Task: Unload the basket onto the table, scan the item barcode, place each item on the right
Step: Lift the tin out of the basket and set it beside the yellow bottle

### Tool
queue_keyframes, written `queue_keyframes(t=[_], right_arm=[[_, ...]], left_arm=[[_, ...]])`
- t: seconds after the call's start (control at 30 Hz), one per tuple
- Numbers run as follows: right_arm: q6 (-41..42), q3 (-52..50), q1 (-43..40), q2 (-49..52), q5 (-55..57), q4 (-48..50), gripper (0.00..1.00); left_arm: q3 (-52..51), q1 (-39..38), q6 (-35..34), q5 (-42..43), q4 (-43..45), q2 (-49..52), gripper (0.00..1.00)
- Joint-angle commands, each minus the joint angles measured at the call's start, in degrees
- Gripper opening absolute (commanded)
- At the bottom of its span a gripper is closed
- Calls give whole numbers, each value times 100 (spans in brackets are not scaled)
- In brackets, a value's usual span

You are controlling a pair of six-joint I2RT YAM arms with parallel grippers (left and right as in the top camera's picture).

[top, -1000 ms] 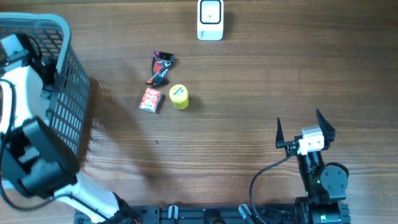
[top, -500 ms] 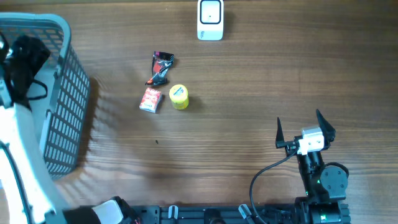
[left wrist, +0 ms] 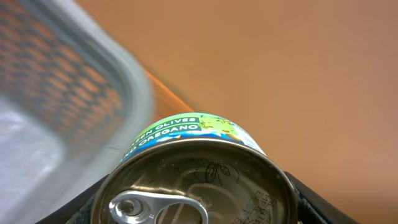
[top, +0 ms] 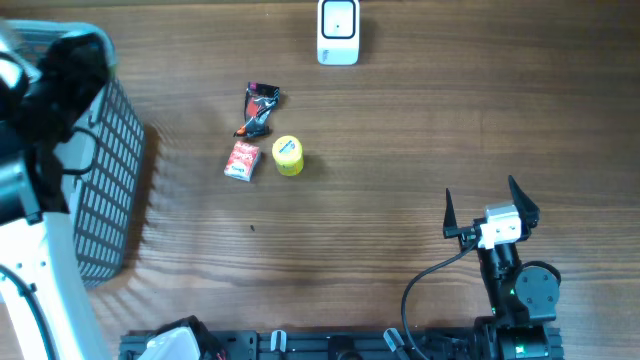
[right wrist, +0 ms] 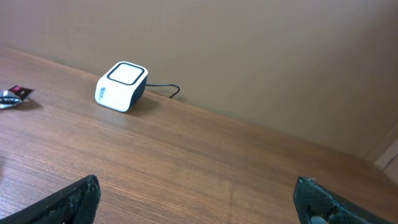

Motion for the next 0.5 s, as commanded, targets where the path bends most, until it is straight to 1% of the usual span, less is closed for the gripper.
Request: queue_keyframes(t=[0.0,0.1,0.27,0.33,0.47], right_arm=[[-50,-7,-2,-26,-50,17,100],[-48,-7,-2,-26,-50,17,100],[-50,-7,-2,-26,-50,20,100],[-50,-7,-2,-26,-50,20,100],[-50,-7,-2,-26,-50,17,100]], left_arm=[[101,-826,-116,245,234,15,66],[101,-1578,-105,221,343,155,66],[101,-2905,-68,-140,376,704,66],[101,-3303,-61,-142,407,964,66],[101,-4065,238,-269,466,1508,66]])
